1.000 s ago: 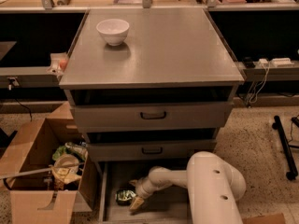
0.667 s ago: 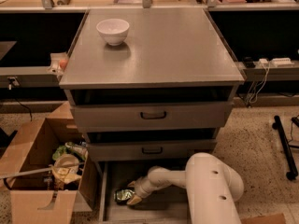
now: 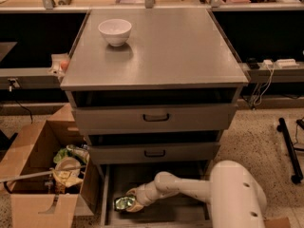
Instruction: Pick green can from bottom drawer and place on counter
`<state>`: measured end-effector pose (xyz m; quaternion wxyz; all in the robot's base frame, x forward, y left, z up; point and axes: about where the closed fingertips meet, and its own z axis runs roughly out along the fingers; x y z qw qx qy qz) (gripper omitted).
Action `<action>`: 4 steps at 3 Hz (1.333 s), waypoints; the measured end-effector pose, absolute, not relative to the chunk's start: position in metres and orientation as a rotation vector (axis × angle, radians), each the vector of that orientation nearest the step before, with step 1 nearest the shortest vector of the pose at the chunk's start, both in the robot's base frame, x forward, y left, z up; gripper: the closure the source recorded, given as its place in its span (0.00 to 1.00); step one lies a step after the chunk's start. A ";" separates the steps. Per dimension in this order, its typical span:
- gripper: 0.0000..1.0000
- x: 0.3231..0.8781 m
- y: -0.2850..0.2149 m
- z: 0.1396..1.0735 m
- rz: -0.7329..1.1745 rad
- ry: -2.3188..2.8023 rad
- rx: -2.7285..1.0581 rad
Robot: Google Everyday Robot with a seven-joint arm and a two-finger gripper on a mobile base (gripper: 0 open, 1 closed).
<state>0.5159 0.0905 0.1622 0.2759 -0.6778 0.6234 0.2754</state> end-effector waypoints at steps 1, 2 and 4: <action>1.00 0.486 0.083 0.226 0.794 1.465 -1.787; 1.00 0.473 0.039 0.267 0.777 1.327 -1.732; 1.00 0.467 0.031 0.305 0.789 1.257 -1.712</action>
Offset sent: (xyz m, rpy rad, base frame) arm -0.0561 -0.1356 0.1624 0.3937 -0.3104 0.0878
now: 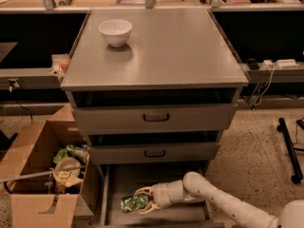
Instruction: Pick green can from bottom drawer and place on counter
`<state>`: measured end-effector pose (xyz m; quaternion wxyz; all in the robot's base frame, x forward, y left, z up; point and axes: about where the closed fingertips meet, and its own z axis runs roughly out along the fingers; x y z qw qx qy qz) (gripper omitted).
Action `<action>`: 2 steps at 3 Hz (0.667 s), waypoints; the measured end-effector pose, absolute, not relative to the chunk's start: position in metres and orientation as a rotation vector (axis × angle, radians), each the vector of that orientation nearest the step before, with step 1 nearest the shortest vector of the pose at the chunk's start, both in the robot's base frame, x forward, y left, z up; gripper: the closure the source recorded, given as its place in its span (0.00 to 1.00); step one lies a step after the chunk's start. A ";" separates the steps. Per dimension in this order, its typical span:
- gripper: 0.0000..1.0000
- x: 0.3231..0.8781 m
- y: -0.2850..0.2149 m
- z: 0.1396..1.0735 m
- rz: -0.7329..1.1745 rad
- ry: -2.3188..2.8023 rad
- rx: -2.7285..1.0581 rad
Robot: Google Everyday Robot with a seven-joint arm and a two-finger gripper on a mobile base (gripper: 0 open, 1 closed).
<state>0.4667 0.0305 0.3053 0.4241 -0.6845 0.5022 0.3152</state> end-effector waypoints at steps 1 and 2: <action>1.00 0.471 0.063 0.400 0.722 1.215 -1.746; 1.00 0.457 0.093 0.486 0.638 1.150 -1.850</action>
Offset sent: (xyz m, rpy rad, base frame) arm -0.0263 0.0994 0.2675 -0.1229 -0.2216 0.1118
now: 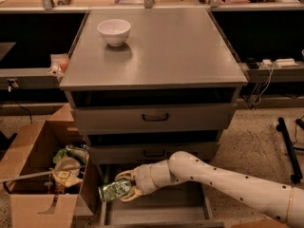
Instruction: Pick green can from bottom drawer and place on counter
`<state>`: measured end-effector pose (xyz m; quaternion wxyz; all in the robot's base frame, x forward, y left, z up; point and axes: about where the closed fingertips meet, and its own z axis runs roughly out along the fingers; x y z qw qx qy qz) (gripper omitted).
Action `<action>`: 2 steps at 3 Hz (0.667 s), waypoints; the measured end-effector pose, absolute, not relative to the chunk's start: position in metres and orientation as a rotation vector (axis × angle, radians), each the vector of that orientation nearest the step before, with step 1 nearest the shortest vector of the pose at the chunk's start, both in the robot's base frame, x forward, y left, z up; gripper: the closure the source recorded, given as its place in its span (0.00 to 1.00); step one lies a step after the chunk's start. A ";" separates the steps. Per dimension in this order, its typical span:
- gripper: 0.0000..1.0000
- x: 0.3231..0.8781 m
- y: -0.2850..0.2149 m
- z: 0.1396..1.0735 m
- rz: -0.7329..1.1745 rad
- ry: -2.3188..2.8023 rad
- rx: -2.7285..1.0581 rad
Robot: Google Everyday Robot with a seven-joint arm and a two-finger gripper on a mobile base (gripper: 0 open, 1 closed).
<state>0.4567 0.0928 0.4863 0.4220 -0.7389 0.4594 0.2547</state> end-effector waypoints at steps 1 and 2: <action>1.00 0.457 0.093 0.486 0.638 1.150 -1.850; 1.00 0.472 0.086 0.535 0.603 1.108 -1.788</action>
Offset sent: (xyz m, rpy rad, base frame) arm 0.0421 -0.0231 0.1347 0.1635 -0.1385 -0.0730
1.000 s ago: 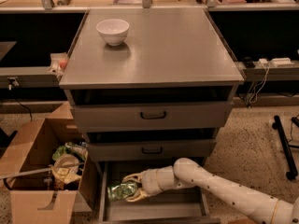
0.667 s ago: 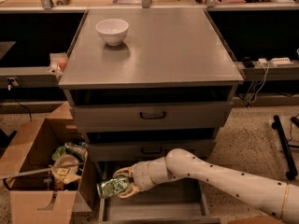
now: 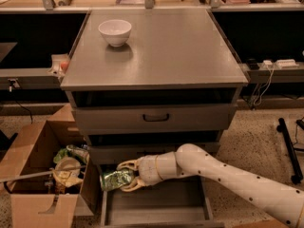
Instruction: Pick green can from bottom drawer and place on counter
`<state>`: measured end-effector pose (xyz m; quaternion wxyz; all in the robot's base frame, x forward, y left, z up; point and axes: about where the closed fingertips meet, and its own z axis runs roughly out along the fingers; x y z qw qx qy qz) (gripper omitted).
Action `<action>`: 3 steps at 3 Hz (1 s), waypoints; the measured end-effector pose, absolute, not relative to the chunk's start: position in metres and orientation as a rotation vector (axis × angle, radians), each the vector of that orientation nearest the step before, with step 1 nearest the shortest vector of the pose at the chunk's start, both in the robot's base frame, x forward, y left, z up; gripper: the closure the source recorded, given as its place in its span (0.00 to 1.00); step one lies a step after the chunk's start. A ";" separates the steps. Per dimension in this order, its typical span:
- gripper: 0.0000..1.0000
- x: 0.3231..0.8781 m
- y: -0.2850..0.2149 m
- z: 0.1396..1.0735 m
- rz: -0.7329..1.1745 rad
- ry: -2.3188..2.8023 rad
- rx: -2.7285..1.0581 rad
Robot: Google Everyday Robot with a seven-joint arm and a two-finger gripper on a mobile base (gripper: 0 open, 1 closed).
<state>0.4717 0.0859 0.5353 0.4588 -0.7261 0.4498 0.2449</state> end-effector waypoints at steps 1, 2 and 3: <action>1.00 0.491 0.065 0.619 0.539 1.074 -1.697; 1.00 0.498 0.040 0.691 0.460 1.026 -1.628; 1.00 0.498 0.040 0.691 0.460 1.026 -1.628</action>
Offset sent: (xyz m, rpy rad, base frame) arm 0.0372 -0.0897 0.2558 0.2005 -0.2768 -0.1725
